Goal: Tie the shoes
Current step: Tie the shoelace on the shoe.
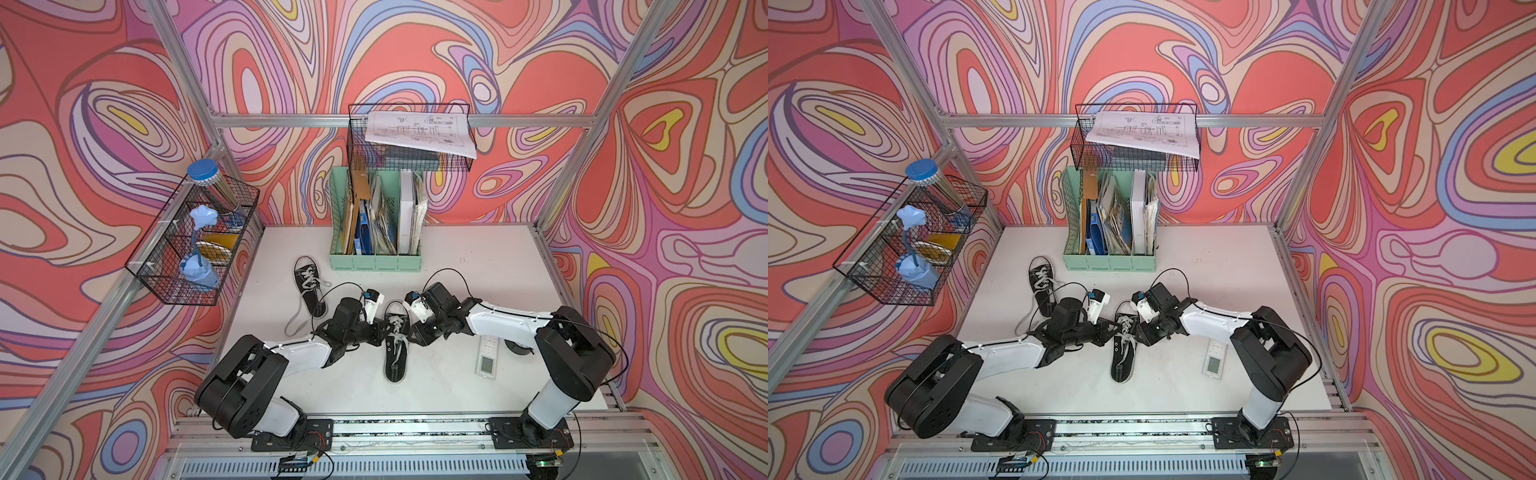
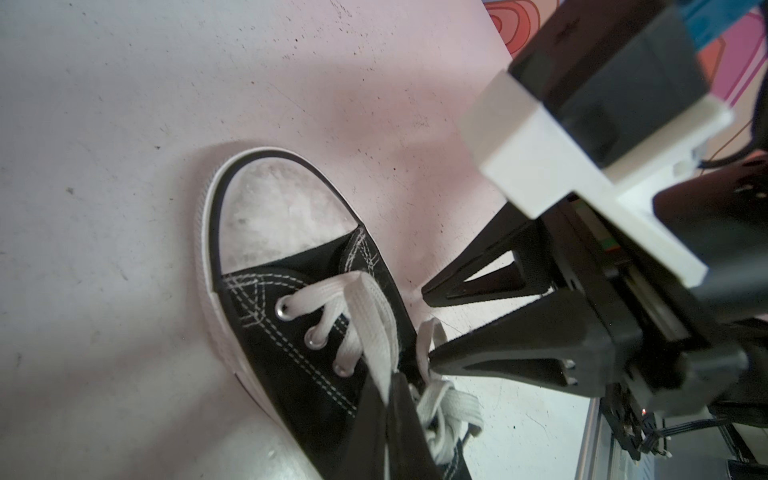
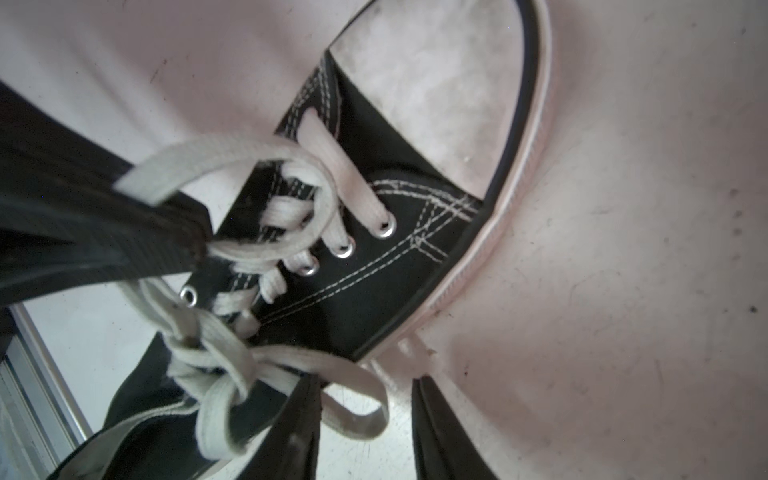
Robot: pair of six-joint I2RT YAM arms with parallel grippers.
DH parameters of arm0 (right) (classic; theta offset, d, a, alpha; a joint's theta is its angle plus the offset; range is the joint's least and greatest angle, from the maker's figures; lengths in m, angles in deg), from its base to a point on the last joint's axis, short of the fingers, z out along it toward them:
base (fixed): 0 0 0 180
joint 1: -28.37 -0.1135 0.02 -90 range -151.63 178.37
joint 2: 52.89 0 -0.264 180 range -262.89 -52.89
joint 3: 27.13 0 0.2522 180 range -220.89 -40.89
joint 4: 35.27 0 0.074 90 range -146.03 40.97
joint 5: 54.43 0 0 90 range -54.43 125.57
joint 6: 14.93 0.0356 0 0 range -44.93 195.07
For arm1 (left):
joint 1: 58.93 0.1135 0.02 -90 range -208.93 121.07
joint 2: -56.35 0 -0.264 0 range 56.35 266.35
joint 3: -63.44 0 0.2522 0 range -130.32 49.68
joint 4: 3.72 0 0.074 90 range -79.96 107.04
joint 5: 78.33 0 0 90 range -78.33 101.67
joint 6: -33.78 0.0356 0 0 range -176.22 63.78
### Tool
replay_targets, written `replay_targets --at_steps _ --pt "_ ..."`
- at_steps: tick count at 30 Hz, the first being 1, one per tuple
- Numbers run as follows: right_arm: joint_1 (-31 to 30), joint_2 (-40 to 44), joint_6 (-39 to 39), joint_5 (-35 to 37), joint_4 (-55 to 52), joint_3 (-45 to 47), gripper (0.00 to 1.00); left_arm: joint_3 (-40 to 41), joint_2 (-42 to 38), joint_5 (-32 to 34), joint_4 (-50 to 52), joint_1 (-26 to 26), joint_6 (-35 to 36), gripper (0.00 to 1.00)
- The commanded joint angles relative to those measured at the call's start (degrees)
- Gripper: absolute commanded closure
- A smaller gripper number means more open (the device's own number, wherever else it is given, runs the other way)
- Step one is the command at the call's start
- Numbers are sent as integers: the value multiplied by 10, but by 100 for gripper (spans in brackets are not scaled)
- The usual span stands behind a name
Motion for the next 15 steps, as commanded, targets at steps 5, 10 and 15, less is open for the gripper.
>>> replay_targets --at_steps 5,10,15 --pt "-10 -30 -28 -10 5 -27 64 0 -13 -10 4 4 9 100" --pt "-15 -36 -26 -8 -6 -35 74 -1 -10 -10 5 4 9 100" --pt "-15 -18 7 12 -28 -30 89 0 -10 -9 5 4 9 100"
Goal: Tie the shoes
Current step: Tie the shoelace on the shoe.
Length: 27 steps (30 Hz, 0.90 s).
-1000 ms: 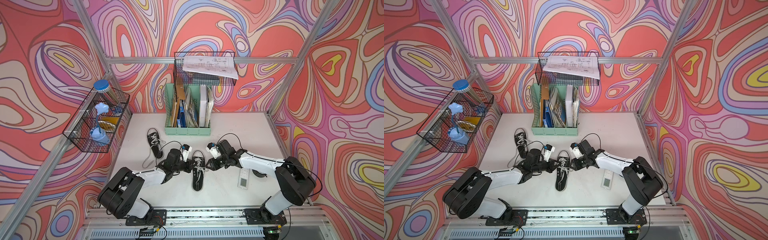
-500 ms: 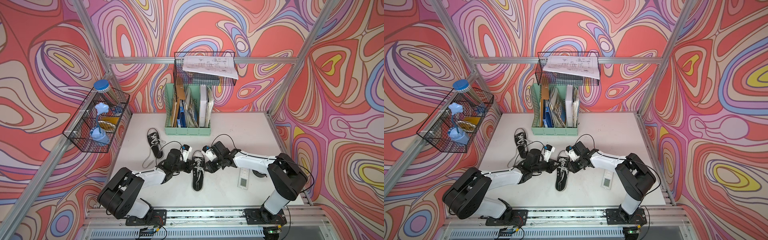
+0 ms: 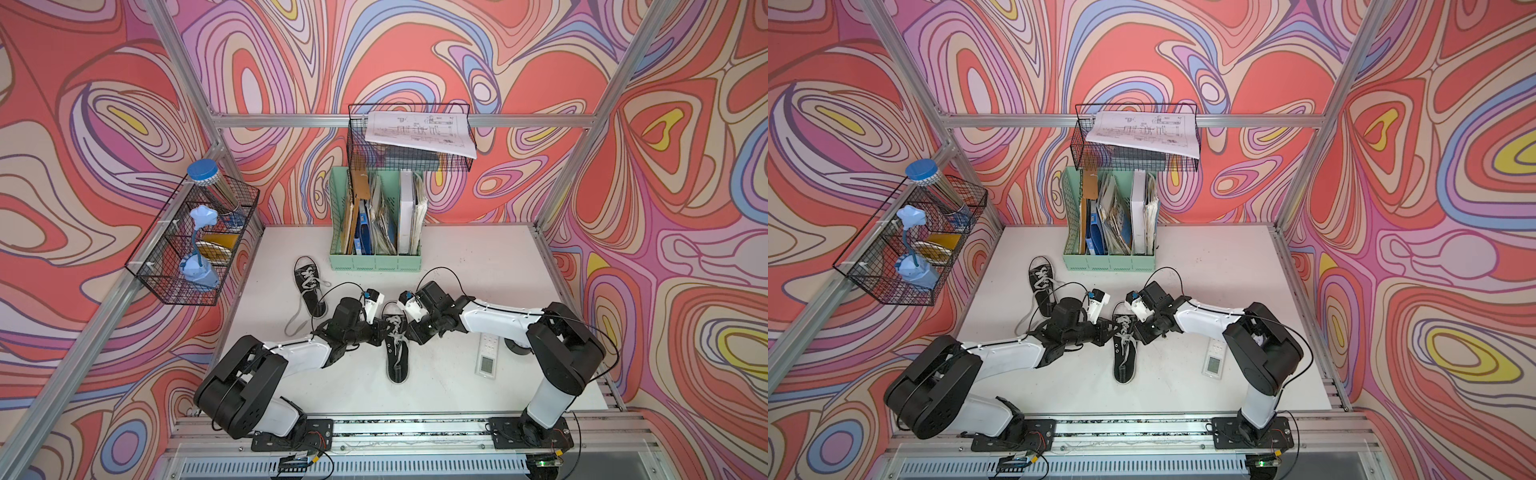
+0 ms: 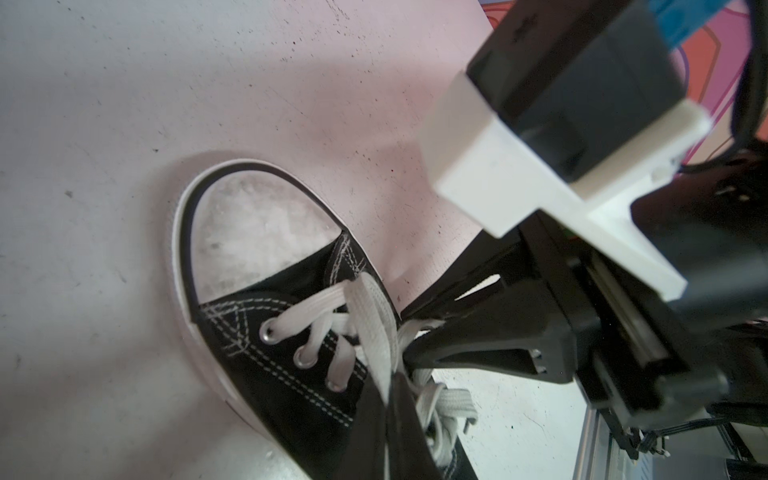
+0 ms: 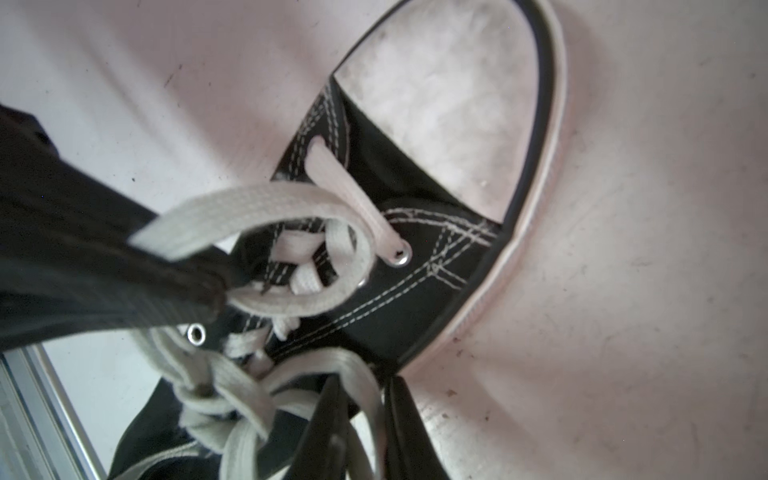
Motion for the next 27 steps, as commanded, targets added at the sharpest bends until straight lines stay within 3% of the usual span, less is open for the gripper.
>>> replay_targets --at_steps 1,3,15,27 --pt "-5 13 27 25 -31 1 93 0 -9 -8 4 4 9 100" --pt "-6 21 47 35 -38 7 97 0 -9 -7 4 4 10 100" --pt "-5 76 159 87 -34 46 100 5 -15 15 16 4 8 100" --pt "-5 70 190 94 -20 66 100 7 -17 52 54 5 8 100"
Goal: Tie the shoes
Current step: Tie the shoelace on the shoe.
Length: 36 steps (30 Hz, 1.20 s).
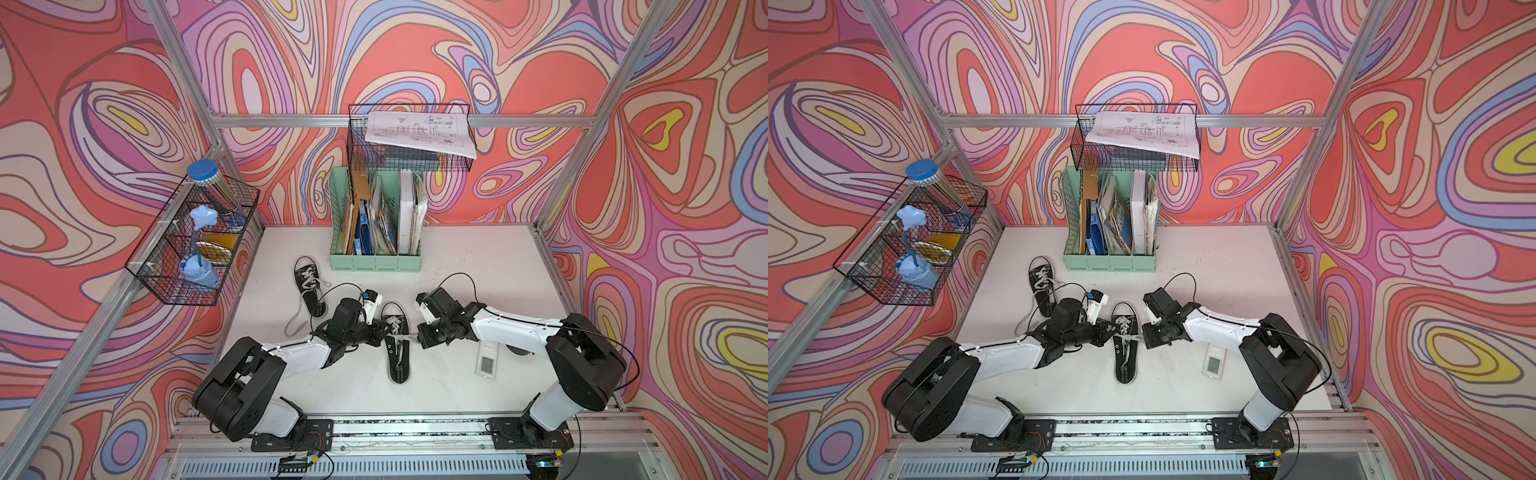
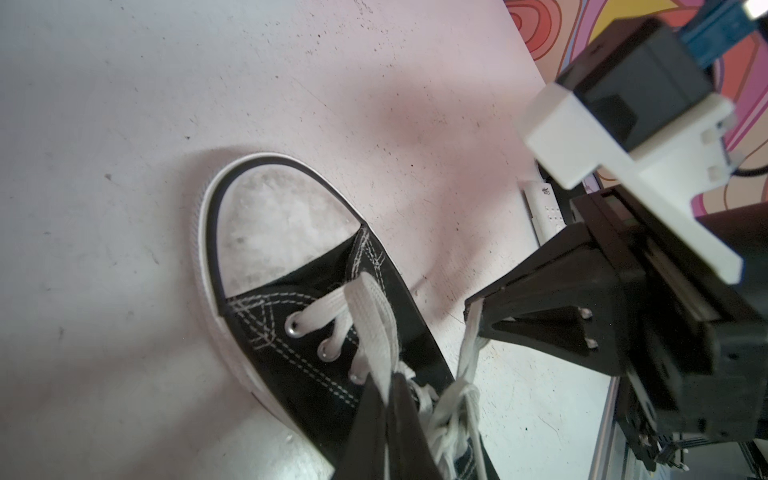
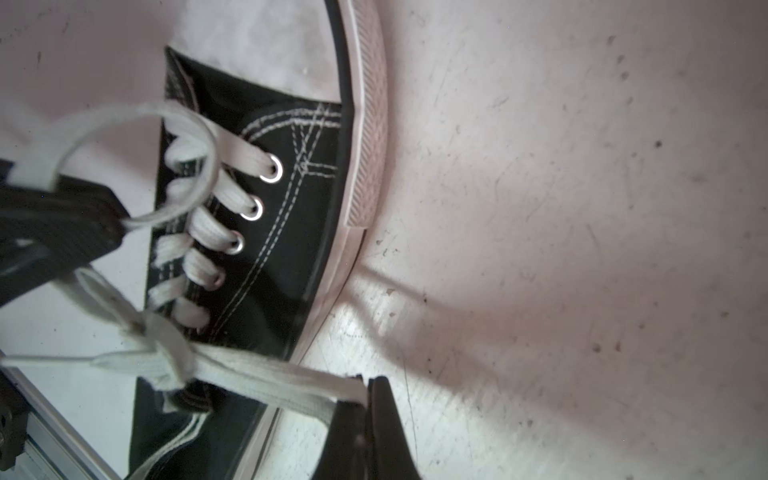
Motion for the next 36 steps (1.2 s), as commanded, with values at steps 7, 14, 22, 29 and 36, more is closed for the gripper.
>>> replay_targets --at_steps 7,14,22,29,36 --pt "-1 -9 -3 -15 30 3 91 6 -3 4 17 5 2 100" --pt "-1 9 -33 -28 9 -21 71 4 -19 21 43 5 -9 71" --pt "5 43 -50 2 -28 -33 60 7 -84 110 136 5 -18 52" --pt "6 65 -65 -8 -23 -40 56 16 -159 173 209 5 -6 28" --pt "13 62 -56 -115 32 -22 43 13 -152 127 208 5 3 21"
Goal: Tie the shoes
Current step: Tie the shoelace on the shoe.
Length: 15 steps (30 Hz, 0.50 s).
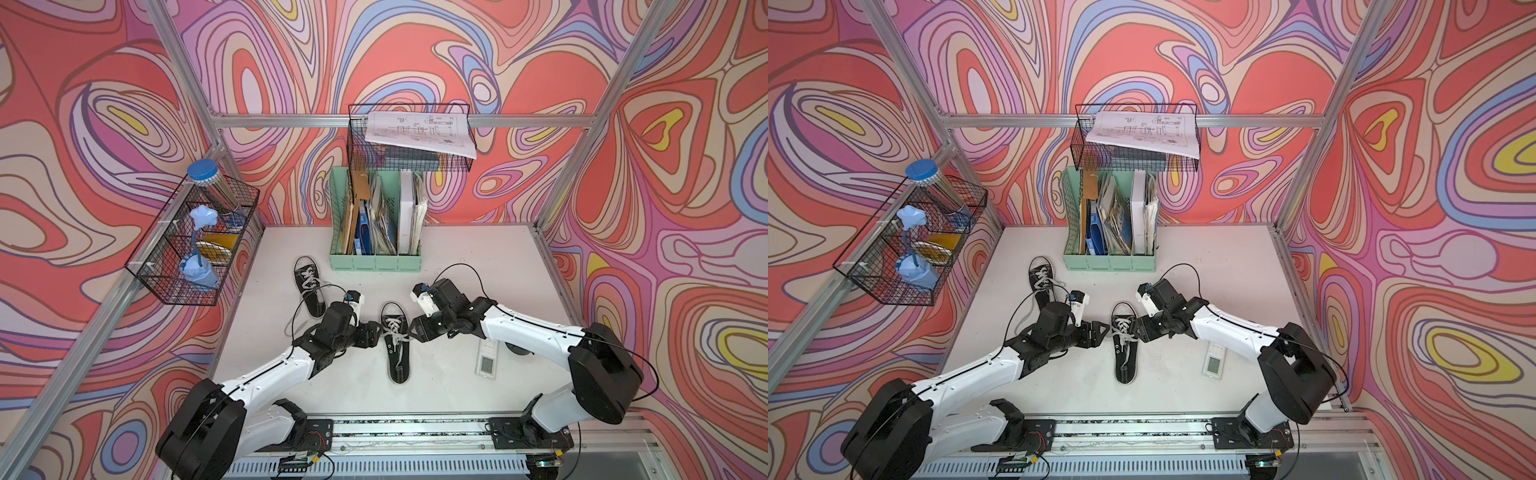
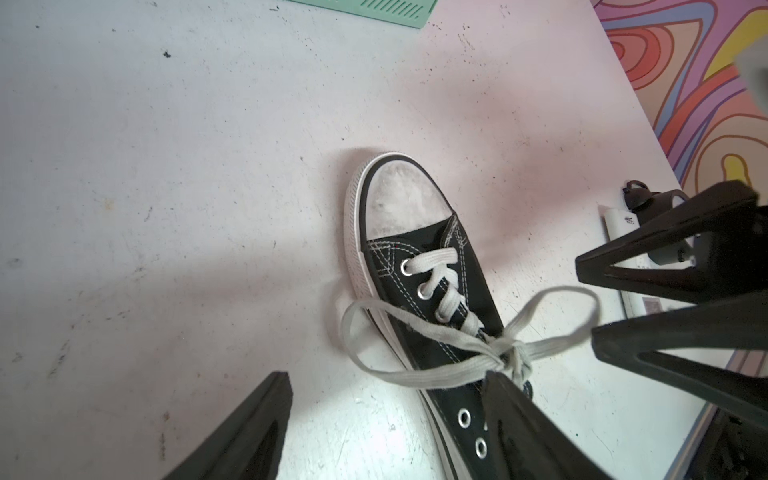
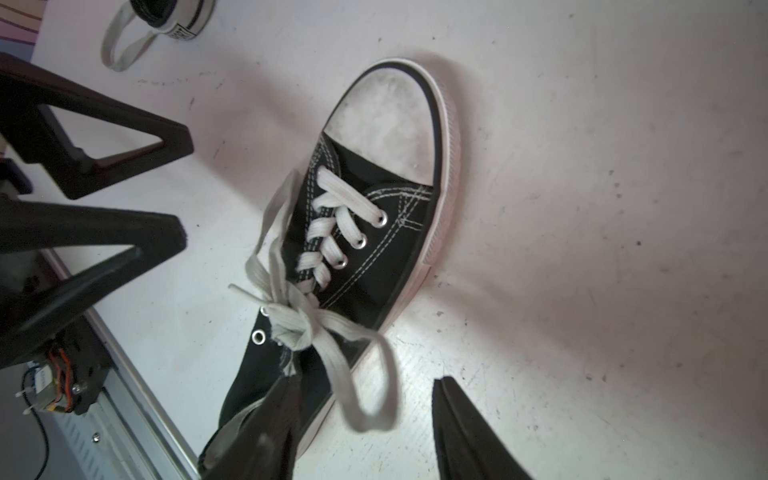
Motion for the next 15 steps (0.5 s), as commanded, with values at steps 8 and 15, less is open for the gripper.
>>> replay_targets --at_steps 8,15 --pt "32 16 18 -79 73 31 35 33 -13 -106 -50 -1 16 35" --pt "30 -39 43 -128 122 35 51 -2 6 -136 -44 -12 33 58"
